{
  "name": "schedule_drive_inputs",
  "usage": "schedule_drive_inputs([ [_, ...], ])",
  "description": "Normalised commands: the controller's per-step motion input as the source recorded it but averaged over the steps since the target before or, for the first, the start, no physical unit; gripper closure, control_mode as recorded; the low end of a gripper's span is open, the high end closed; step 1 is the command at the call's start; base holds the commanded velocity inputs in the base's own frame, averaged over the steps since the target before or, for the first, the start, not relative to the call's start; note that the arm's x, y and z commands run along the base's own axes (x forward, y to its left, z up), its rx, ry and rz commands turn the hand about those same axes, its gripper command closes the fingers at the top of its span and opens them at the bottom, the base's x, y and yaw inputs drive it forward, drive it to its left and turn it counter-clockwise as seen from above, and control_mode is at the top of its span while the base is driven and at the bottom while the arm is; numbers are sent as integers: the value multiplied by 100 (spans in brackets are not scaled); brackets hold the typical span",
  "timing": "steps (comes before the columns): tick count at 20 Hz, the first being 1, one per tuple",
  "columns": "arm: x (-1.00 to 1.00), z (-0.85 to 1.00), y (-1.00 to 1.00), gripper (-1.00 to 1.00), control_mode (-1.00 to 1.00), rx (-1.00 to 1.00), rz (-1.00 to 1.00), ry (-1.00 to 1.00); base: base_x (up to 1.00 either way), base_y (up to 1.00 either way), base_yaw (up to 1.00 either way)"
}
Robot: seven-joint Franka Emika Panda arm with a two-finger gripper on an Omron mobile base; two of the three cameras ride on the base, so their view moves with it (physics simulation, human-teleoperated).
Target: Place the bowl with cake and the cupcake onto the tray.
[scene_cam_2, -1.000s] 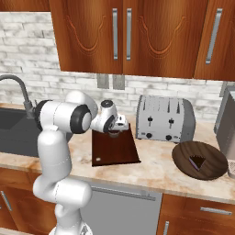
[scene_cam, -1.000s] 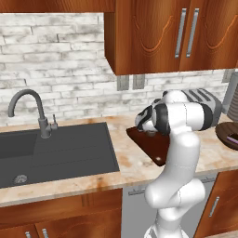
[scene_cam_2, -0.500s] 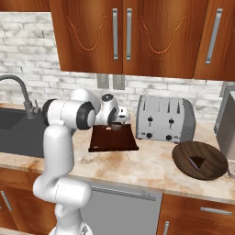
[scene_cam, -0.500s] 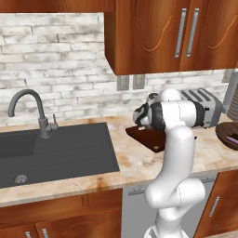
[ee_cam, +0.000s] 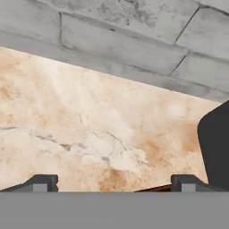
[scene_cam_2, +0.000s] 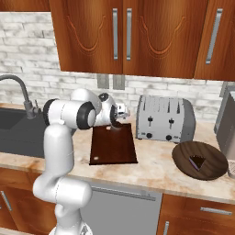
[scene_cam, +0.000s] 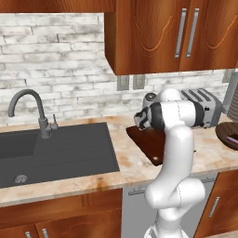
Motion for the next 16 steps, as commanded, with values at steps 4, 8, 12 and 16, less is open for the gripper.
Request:
schedule_drive_inputs([
  [4, -23, 0, 1, -100, -100, -5, 2, -20, 0, 0, 0],
  [8, -19, 0, 3, -100, -100, 0, 3, -16, 0, 0, 0],
  [12, -15, 5, 9, -100, -100, 0, 3, -14, 0, 0, 0],
  [16, -24, 37, 5, -100, -100, 0, 2, -14, 0, 0, 0],
])
